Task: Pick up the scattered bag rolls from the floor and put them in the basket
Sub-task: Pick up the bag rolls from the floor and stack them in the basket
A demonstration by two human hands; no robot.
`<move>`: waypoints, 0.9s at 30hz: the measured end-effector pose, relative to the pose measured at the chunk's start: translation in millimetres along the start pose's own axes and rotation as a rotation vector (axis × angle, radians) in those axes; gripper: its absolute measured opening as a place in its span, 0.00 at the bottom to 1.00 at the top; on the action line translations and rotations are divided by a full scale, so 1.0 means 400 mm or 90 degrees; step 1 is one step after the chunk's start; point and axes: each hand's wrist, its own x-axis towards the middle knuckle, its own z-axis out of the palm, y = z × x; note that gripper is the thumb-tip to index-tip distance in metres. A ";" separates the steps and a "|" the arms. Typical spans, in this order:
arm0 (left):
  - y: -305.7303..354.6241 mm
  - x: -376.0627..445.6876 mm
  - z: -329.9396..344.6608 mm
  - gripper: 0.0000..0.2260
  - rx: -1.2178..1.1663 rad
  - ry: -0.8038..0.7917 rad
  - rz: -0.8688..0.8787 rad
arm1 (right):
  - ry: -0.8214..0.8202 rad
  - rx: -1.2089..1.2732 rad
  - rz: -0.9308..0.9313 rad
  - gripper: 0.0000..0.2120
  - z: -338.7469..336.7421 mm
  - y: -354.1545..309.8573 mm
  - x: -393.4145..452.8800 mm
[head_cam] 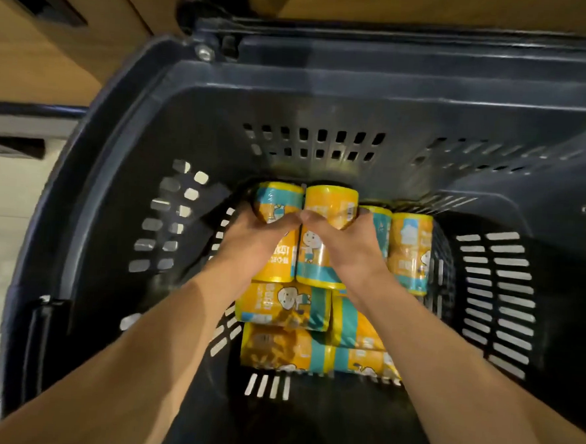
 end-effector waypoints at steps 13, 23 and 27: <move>-0.018 0.010 0.004 0.34 0.082 0.054 0.005 | 0.033 -0.130 -0.023 0.57 0.026 0.019 0.015; 0.051 -0.173 -0.088 0.15 0.174 0.015 0.084 | 0.018 -0.193 -0.015 0.33 -0.110 -0.107 -0.142; 0.131 -0.314 -0.155 0.23 0.273 -0.016 0.209 | -0.004 -0.313 -0.088 0.18 -0.156 -0.225 -0.264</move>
